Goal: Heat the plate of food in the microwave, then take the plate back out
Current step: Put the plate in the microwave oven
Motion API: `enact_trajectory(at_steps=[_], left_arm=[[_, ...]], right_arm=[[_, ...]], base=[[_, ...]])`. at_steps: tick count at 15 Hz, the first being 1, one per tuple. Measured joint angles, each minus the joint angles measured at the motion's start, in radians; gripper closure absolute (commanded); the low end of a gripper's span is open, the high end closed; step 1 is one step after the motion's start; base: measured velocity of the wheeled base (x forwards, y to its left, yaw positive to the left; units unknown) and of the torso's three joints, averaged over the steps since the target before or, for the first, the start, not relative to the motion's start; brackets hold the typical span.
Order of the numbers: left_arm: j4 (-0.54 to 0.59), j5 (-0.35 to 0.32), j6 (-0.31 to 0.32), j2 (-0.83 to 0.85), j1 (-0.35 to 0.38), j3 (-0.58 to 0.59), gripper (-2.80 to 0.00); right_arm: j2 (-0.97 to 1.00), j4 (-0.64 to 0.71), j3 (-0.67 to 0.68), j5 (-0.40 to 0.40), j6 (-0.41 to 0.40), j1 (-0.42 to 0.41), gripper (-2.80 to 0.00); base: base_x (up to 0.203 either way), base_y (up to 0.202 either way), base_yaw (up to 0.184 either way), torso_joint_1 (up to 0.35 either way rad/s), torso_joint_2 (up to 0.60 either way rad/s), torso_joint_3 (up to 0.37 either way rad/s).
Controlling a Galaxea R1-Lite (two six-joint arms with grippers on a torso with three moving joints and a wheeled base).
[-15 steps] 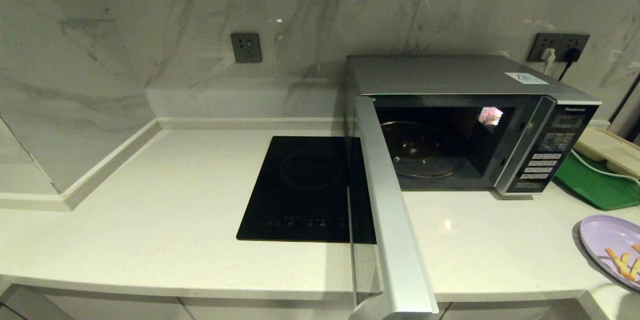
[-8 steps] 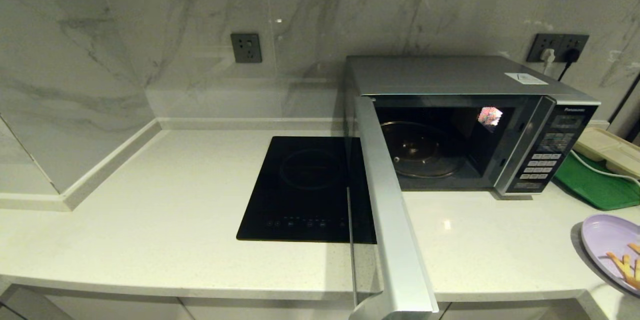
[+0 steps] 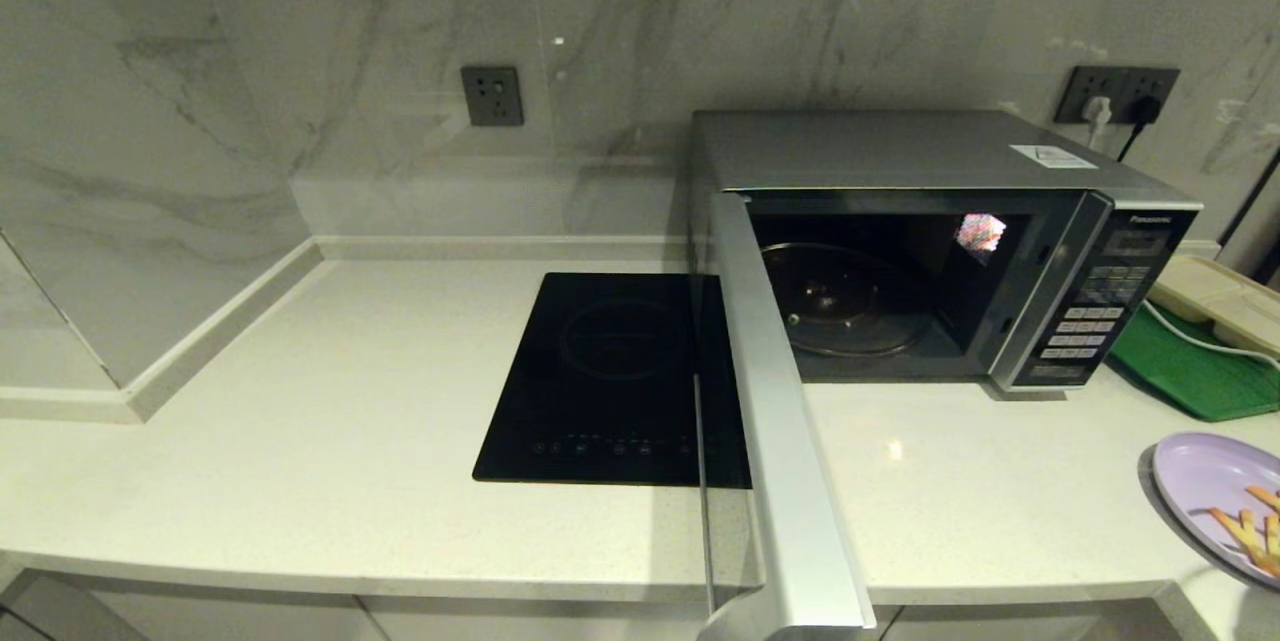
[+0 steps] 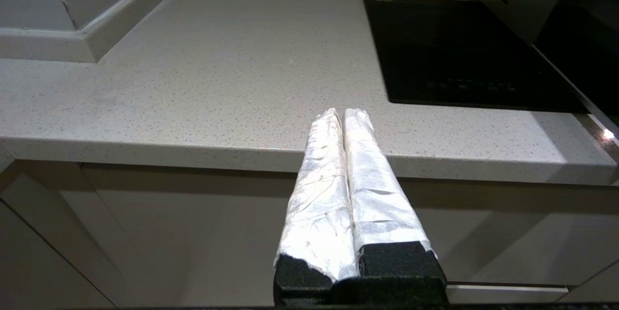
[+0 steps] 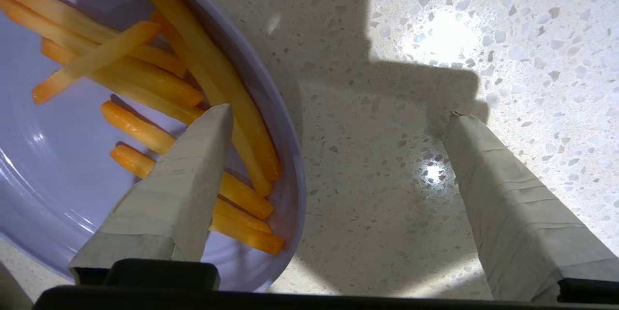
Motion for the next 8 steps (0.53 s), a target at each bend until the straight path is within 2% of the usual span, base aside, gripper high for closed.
enact_trajectory(at_steps=[8], left_arm=[[0.0, 0.0, 0.0, 0.0, 0.0, 0.0, 0.0]], right_arm=[[0.002, -0.001, 0.0, -0.003, 0.0, 0.002, -2.8]], base=[[0.0, 0.0, 0.0, 0.0, 0.0, 0.0]])
